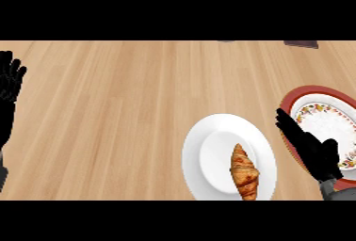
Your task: Pick the croissant from the plate and place it in the plate
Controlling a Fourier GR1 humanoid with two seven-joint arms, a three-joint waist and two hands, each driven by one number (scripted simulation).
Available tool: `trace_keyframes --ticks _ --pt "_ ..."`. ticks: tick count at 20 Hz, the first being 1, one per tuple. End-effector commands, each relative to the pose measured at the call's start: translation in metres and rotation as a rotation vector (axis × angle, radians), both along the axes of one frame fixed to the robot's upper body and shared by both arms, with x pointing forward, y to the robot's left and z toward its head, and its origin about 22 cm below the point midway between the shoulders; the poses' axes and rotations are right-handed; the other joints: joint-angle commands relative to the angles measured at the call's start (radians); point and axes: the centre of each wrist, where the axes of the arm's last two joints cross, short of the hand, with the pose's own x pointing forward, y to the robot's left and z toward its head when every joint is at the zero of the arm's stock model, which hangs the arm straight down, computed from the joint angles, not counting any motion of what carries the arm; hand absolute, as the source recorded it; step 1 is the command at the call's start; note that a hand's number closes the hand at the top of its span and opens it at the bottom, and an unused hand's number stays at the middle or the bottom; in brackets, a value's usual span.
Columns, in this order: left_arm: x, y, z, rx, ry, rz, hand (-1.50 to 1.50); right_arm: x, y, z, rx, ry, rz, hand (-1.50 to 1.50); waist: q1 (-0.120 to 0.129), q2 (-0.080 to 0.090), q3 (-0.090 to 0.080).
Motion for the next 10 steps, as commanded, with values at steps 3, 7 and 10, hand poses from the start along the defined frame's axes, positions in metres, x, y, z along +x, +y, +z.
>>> trace_keyframes --ticks 3,7,10 --pt "0.003 -0.022 -0.030 0.016 0.117 -0.027 0.00 0.014 0.108 0.019 -0.036 -0.171 -0.087 -1.50 -0.010 -0.001 0.011" --pt "0.001 -0.037 -0.043 0.005 0.199 -0.093 0.00 0.031 0.065 0.028 -0.591 -0.309 0.157 -1.50 0.059 -0.002 -0.051" --pt "0.003 -0.053 -0.058 -0.016 0.271 -0.117 0.00 0.029 0.085 0.015 -0.771 -0.373 0.052 1.50 -0.009 -0.002 -0.003"
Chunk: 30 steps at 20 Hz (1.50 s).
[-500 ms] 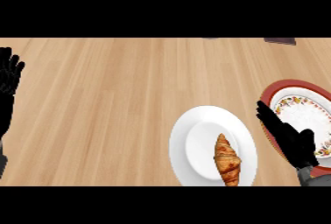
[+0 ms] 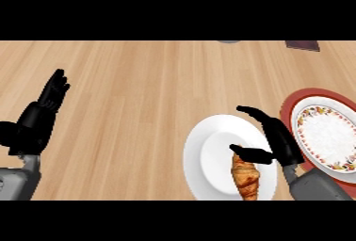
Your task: Pick the croissant from the plate and place it in the plate
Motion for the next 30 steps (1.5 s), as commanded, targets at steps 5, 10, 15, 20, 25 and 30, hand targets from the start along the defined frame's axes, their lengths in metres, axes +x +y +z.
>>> trace_keyframes --ticks 5,10,15,20,25,30 --pt "0.005 -0.025 -0.020 -0.022 0.122 -0.017 0.00 -0.066 0.097 -0.065 -0.186 -0.081 -0.092 -1.50 -0.038 -0.005 0.024" --pt "0.011 -0.035 -0.020 -0.020 0.131 -0.004 0.00 -0.066 0.110 -0.046 -0.413 -0.215 -0.106 -1.50 -0.051 -0.013 0.023" --pt "0.010 -0.028 -0.023 -0.030 0.130 0.017 0.00 -0.079 0.153 0.019 -0.503 -0.307 -0.164 -1.50 -0.051 -0.016 0.023" --pt "0.013 -0.041 -0.024 -0.021 0.137 -0.009 0.00 -0.083 0.175 0.039 -0.773 -0.047 -0.205 -1.50 -0.051 -0.014 0.021" --pt "0.009 -0.043 -0.034 -0.031 0.124 0.001 0.00 -0.077 0.185 0.075 -0.853 0.123 -0.269 -1.50 -0.043 -0.007 0.022" --pt "0.018 -0.034 -0.018 -0.011 0.106 -0.002 0.00 -0.072 0.191 0.078 -0.897 0.243 -0.293 -1.50 -0.035 -0.003 0.024"
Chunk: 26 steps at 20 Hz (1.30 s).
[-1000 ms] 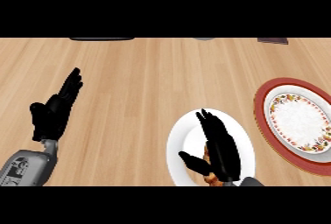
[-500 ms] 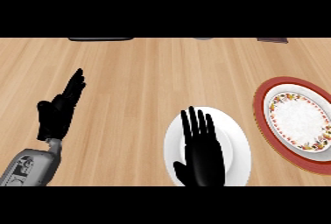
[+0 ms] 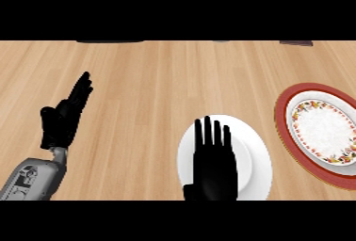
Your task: Pick the croissant from the plate and place it in the plate
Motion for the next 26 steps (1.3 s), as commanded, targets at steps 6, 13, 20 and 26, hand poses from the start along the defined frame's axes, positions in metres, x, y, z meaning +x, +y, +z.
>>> trace_keyframes --ticks 6,13,20,26 --pt "0.000 -0.008 -0.013 0.003 -0.003 -0.012 0.00 0.011 -0.002 0.023 -0.144 0.157 -0.191 -1.50 0.006 0.005 0.002" --pt "0.006 -0.006 0.004 -0.011 -0.005 -0.017 0.00 0.026 -0.020 -0.011 -0.234 0.269 -0.259 -1.50 0.013 0.006 0.002" --pt "-0.005 -0.019 -0.007 -0.009 -0.003 -0.014 0.00 0.024 -0.030 -0.020 -0.235 0.303 -0.286 -1.50 0.020 0.005 0.003" --pt "0.006 -0.020 0.012 -0.005 -0.010 -0.026 0.00 0.034 -0.058 -0.048 -0.253 0.353 -0.304 -1.50 0.017 0.006 0.004"
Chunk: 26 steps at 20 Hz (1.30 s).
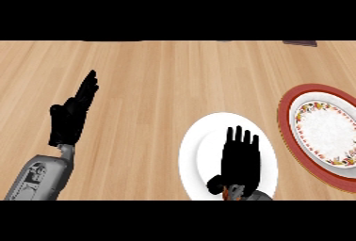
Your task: Pick the croissant from the plate and place it in the plate
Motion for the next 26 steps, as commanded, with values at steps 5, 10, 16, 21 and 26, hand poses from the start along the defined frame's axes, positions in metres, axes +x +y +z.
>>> trace_keyframes --ticks 5,10,16,21,26 --pt "-0.012 0.006 -0.001 -0.010 -0.001 -0.007 0.00 0.009 -0.018 -0.001 -0.070 0.054 -0.111 -1.50 0.003 0.000 0.000" --pt "0.000 0.016 0.001 -0.009 0.005 -0.008 0.00 0.001 -0.028 -0.014 -0.105 -0.024 -0.049 1.50 0.001 0.000 0.000" --pt "0.011 0.016 0.007 -0.009 0.006 -0.004 0.00 0.004 -0.019 -0.011 -0.111 -0.049 -0.020 1.50 0.000 0.001 0.000" --pt "0.000 0.006 0.009 -0.003 0.007 -0.006 0.00 0.008 -0.099 0.021 -0.036 -0.158 0.048 1.50 -0.008 -0.002 0.001" --pt "-0.007 0.018 -0.004 -0.014 0.009 0.060 0.00 0.004 -0.177 0.029 0.137 -0.157 0.102 1.50 -0.090 -0.004 0.018"
